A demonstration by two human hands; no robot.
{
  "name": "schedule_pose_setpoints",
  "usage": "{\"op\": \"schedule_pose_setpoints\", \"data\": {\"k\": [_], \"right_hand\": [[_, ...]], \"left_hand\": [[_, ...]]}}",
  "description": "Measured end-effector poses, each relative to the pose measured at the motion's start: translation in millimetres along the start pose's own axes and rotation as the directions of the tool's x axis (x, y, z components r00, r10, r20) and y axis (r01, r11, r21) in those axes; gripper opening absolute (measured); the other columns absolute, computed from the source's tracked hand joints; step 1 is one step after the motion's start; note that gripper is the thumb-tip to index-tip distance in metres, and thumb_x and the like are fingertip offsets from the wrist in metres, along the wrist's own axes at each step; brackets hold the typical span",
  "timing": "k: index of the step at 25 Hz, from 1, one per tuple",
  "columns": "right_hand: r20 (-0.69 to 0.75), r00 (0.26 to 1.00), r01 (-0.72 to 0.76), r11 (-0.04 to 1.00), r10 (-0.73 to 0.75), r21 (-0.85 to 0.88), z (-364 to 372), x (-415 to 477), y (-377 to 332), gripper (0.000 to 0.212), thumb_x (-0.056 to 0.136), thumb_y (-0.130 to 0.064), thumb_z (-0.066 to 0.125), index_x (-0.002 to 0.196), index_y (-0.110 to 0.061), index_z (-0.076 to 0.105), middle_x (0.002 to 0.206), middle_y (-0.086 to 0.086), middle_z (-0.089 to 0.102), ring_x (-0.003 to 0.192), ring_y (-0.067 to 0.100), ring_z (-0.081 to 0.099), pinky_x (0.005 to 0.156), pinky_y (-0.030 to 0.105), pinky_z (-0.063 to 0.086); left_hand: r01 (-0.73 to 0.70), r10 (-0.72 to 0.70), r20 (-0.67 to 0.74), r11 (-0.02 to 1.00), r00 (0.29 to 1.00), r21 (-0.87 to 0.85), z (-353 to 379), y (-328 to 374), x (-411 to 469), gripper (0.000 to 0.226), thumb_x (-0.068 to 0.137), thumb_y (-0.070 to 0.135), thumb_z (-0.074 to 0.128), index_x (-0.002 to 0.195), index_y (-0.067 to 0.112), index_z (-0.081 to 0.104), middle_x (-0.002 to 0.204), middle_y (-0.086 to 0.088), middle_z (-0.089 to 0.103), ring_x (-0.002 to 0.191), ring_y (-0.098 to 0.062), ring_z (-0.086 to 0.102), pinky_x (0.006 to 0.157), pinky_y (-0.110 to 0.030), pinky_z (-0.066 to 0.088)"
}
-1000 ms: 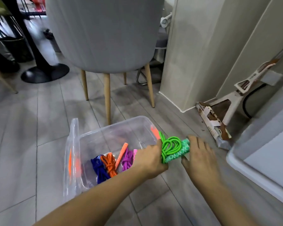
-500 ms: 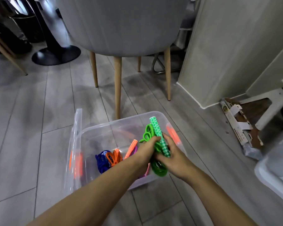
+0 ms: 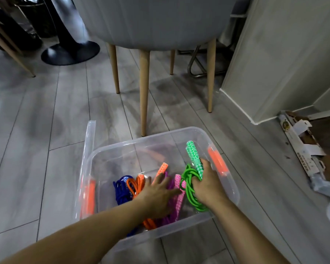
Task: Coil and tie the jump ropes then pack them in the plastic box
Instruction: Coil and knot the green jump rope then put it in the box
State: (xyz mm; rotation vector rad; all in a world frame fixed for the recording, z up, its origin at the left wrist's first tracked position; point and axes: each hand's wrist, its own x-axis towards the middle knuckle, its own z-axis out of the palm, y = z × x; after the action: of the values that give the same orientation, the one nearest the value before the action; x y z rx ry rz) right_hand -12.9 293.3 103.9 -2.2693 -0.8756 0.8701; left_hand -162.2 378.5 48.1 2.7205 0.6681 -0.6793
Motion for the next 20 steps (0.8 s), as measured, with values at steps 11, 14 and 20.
{"op": "schedule_pose_setpoints", "data": {"k": [11, 14, 20], "right_hand": [[0.04, 0.97, 0.24, 0.936, -0.238, -0.259, 24, 14, 4, 0.071, 0.098, -0.012, 0.054, 0.157, -0.026, 0.017, 0.146, 0.015, 0.039, 0.128, 0.035, 0.048, 0.103, 0.045, 0.043], [0.173, 0.982, 0.154, 0.871, -0.081, -0.466, 30, 19, 1, 0.077, 0.099, -0.034, 0.054, 0.158, -0.032, 0.005, 0.149, 0.013, 0.035, 0.131, 0.036, 0.047, 0.103, 0.047, 0.04], [-0.012, 0.942, 0.248, 0.718, -0.337, -0.65, 18, 11, 8, 0.038, 0.09, -0.027, 0.057, 0.126, -0.018, 0.058, 0.118, 0.005, 0.062, 0.109, 0.029, 0.059, 0.091, 0.043, 0.045]], "left_hand": [[0.3, -0.299, -0.031, 0.953, 0.954, 0.032, 50, -5, 39, 0.066, 0.096, 0.059, 0.026, 0.154, 0.028, 0.028, 0.163, -0.022, 0.011, 0.148, -0.045, 0.014, 0.115, -0.057, 0.02], [0.392, -0.392, -0.043, 0.92, 0.919, 0.017, 48, -10, 33, 0.071, 0.092, 0.068, 0.026, 0.144, 0.023, 0.043, 0.152, -0.022, 0.029, 0.132, -0.039, 0.033, 0.103, -0.047, 0.032], [0.43, -0.43, -0.062, 0.903, 0.901, -0.011, 33, -10, 18, 0.07, 0.094, 0.063, 0.03, 0.143, 0.013, 0.04, 0.149, -0.016, 0.036, 0.136, -0.038, 0.033, 0.105, -0.052, 0.029]]}}
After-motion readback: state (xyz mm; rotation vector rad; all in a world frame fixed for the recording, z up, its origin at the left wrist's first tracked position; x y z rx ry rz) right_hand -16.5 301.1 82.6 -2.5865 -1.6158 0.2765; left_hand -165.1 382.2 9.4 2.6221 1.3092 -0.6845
